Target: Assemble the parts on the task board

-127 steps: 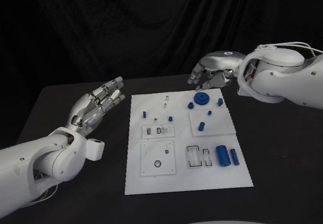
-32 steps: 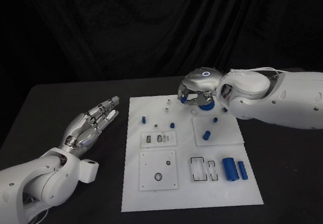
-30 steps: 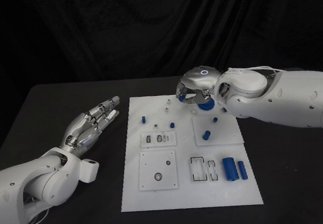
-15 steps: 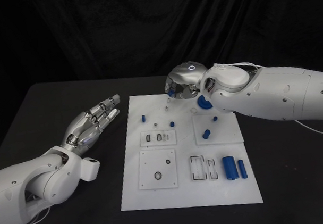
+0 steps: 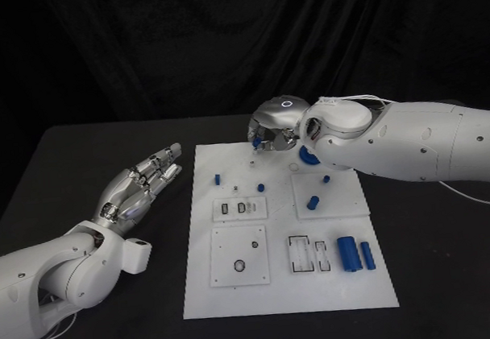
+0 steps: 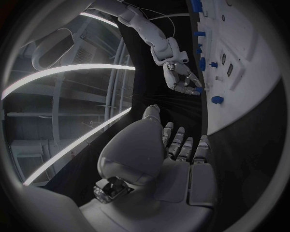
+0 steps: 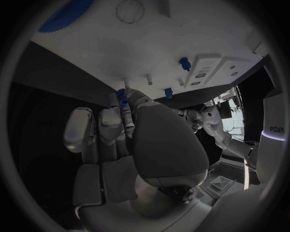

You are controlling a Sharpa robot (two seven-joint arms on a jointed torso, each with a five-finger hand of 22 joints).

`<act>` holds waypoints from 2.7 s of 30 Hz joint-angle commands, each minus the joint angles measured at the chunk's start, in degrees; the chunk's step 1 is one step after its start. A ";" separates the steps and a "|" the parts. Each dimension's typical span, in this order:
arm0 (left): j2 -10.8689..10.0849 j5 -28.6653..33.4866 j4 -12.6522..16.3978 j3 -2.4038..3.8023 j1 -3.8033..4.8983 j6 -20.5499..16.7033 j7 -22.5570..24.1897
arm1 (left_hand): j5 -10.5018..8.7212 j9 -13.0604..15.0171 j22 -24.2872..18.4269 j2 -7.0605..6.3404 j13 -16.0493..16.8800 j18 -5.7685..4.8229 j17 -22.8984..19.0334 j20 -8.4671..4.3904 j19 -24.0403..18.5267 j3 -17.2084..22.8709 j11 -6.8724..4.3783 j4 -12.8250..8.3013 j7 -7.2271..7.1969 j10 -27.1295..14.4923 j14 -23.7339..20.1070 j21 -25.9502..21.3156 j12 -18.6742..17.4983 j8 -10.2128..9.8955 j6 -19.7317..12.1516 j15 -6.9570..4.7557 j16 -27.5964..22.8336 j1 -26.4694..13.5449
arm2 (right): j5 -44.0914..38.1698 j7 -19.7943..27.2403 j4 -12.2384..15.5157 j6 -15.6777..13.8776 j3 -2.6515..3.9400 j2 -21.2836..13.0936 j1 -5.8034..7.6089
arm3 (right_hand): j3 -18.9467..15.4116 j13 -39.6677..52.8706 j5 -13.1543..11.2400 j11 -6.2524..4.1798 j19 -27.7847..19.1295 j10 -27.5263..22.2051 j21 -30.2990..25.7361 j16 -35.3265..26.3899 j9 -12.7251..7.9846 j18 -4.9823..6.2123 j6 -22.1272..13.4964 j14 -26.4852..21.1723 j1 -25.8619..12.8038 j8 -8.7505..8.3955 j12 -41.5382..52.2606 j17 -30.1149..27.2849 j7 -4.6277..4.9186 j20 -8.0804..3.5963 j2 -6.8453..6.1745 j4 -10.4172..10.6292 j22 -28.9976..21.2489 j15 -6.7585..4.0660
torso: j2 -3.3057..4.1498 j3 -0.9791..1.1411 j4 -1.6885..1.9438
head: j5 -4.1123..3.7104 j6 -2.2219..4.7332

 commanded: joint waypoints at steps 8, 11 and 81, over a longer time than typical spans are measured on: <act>0.30 1.10 -0.38 0.05 0.11 1.31 11.69 | -0.24 -0.07 -0.01 0.20 -0.09 0.93 -0.07 0.52 0.03 0.02 0.20 0.06 0.28 -0.51 -0.35 -0.11 -0.44 -0.21 -0.61 0.27 -0.22 -0.37 | 0.46 -0.81 0.35 2.90 0.06 -0.15 -0.44 | 0.66 -0.10 -0.21 0.12 0.04 -1.12 0.39 0.51 4.49 -0.83 -0.14 0.14 -0.54 -0.56 -0.29 0.40 0.73 0.54 -0.46 0.00 0.43 0.45 | -0.01 -0.02 0.00 | -0.17 -0.43; 0.31 1.14 -0.41 0.05 0.11 1.36 11.66 | -0.24 -0.07 -0.01 0.20 -0.09 0.93 -0.07 0.52 0.03 0.02 0.20 0.06 0.28 -0.51 -0.35 -0.11 -0.44 -0.21 -0.61 0.27 -0.22 -0.37 | 0.47 -0.84 0.40 3.10 0.06 -0.16 -0.47 | 0.73 -0.09 -0.21 0.16 0.07 -1.23 0.45 0.60 4.52 -0.85 -0.23 0.16 -0.59 -0.63 -0.29 0.56 0.79 0.58 -0.53 -0.02 0.55 0.48 | -0.01 -0.03 -0.03 | -0.10 -0.51; -1.55 1.29 0.90 0.04 0.10 1.79 13.62 | -13.09 -0.38 0.13 1.86 -0.24 1.04 -0.13 0.94 0.31 -3.05 -0.26 0.07 -2.82 -0.69 -0.45 0.28 -2.22 -0.52 -3.96 0.09 -0.42 -10.09 | 1.79 -2.53 15.41 0.06 -0.01 -18.86 3.81 | -2.88 13.51 -5.03 -2.55 -1.64 -4.72 -0.41 2.23 -2.44 -0.85 -12.45 -2.27 -3.84 -2.90 23.80 3.61 -0.31 -0.66 -0.67 -3.21 3.83 -1.27 | 0.06 -0.04 -0.13 | 0.70 -0.87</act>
